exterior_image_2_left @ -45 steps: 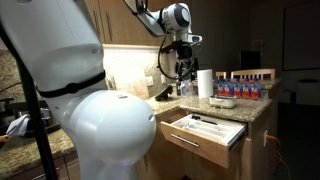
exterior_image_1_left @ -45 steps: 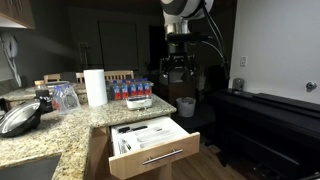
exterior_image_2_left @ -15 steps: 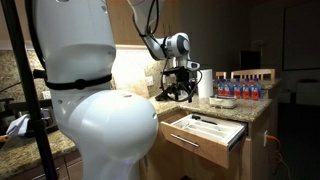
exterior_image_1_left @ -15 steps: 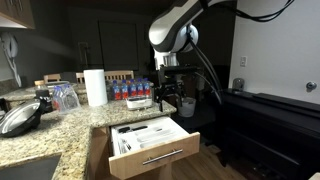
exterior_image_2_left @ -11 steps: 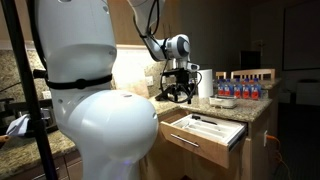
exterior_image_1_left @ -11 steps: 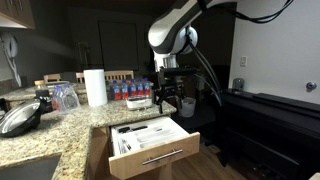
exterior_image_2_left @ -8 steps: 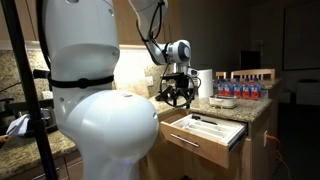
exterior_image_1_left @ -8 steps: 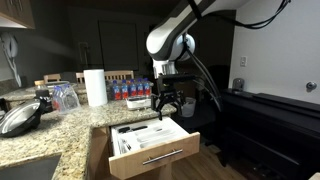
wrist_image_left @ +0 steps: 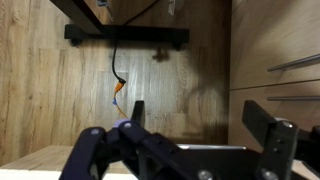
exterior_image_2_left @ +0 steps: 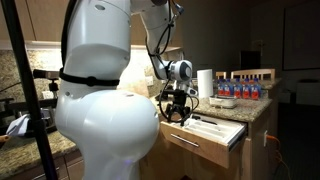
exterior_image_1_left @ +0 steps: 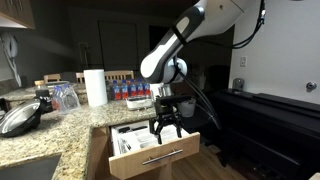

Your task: Close the open drawer

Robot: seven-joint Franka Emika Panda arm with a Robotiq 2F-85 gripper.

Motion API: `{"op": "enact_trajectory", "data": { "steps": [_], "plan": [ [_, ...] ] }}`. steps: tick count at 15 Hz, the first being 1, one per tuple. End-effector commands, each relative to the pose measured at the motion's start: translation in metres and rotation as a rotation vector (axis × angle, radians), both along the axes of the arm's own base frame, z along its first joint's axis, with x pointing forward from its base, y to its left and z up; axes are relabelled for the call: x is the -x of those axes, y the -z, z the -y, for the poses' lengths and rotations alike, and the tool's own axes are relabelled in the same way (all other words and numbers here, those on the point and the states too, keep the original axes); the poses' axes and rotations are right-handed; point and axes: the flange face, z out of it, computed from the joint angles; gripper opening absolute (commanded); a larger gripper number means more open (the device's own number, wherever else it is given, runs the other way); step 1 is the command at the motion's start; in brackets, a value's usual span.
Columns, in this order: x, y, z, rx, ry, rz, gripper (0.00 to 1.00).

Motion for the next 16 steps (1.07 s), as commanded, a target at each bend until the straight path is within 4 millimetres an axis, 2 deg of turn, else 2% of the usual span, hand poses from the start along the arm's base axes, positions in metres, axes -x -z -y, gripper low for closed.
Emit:
{"op": "enact_trajectory", "data": {
  "steps": [1,5,10,16],
  "plan": [
    [-0.010,0.030,-0.006,-0.024,-0.023,-0.083,1.00],
    [-0.020,0.056,-0.005,-0.014,-0.004,-0.132,1.00],
    [-0.032,0.071,-0.010,0.035,0.026,-0.104,1.00],
    [-0.037,0.087,-0.019,0.066,0.061,-0.094,1.00]
  ]
}}
